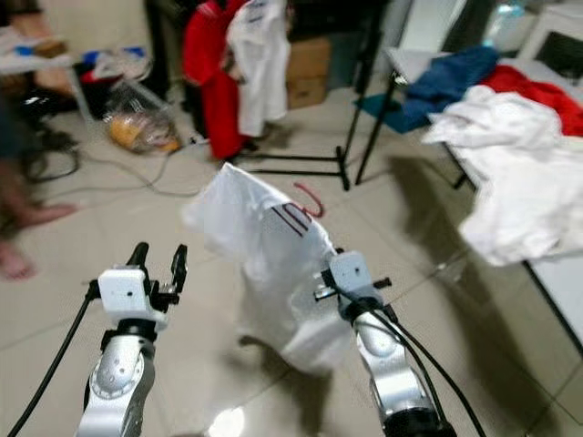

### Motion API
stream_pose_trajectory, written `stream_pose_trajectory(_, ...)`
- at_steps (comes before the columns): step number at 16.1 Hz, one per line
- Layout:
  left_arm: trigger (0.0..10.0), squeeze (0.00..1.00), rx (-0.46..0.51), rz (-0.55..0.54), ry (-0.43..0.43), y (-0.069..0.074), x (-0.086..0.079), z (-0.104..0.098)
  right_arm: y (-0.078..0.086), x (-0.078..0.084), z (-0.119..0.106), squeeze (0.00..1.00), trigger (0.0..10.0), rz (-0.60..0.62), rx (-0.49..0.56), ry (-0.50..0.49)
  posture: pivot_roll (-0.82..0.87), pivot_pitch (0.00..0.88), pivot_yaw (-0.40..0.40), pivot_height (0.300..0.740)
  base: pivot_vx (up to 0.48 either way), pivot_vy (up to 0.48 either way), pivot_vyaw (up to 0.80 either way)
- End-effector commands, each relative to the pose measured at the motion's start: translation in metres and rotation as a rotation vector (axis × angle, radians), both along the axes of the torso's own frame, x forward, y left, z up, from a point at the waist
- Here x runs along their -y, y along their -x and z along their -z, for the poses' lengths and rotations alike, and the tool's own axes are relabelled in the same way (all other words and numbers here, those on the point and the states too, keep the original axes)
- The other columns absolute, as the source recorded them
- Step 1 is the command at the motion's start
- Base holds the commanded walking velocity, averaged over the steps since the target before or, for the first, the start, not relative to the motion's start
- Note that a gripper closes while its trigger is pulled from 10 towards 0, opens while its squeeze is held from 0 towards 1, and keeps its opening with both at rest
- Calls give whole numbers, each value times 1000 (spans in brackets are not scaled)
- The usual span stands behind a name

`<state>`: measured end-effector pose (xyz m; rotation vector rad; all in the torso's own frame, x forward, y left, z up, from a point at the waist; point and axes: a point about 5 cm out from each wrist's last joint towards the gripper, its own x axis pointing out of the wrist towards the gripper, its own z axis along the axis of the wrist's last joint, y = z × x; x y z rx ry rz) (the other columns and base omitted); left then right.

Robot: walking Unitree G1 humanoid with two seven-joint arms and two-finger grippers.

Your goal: Hang hanger

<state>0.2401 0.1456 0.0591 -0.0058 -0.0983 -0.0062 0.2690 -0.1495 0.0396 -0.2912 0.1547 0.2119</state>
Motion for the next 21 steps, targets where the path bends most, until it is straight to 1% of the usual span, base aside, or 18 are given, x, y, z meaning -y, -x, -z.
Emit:
stream_pose_trajectory(1, 10000, 0, 16, 21, 2, -3, 6, -4, -6, 1, -9, 0, 10000, 10, 44, -15, 231, 10, -38, 740, 435, 0, 0)
stream_pose_trajectory(7, 10000, 0, 19, 21, 1, -5, 6, -4, -8, 0, -10, 0, 10000, 6, 49, -16, 232, 9, -39, 740, 434, 0, 0)
stream_pose_trajectory(13, 10000, 0, 15, 18, 2, -3, 7, -3, -7, -1, -11, 0, 10000, -2, 57, -20, 233, 12, -41, 740, 435, 0, 0)
stream_pose_trajectory(21, 10000, 0, 21, 22, 1, -6, 8, -5, -9, -2, -13, 0, 10000, 0, 67, -27, 234, 12, -41, 740, 435, 0, 0)
